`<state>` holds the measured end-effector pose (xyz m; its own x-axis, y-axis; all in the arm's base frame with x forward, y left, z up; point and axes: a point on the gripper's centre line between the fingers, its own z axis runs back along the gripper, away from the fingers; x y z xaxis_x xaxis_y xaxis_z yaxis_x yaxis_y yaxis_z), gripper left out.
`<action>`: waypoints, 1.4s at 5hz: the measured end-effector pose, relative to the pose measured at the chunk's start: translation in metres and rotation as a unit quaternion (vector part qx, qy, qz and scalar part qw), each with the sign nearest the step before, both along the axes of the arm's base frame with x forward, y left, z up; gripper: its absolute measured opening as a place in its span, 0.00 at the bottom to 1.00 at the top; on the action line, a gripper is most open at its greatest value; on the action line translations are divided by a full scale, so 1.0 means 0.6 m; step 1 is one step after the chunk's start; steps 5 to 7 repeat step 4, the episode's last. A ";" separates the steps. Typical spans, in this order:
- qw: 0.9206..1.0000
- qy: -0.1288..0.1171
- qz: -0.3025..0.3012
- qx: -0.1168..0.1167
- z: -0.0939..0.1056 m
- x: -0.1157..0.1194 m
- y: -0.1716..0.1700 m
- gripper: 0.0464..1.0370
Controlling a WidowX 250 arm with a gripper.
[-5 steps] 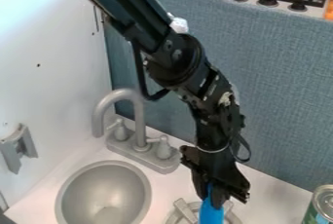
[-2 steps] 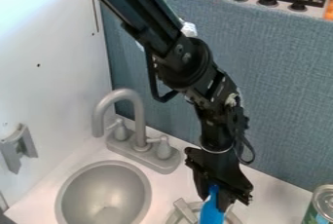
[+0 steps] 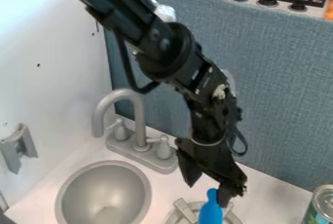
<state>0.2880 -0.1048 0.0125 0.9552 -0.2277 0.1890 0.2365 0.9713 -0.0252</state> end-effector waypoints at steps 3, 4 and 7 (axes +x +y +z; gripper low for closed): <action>1.000 0.000 -0.004 0.030 0.059 -0.069 -0.065 0.96; 0.998 0.048 -0.028 0.028 0.032 -0.069 -0.093 0.96; 0.998 0.048 -0.028 0.028 0.032 -0.069 -0.093 0.96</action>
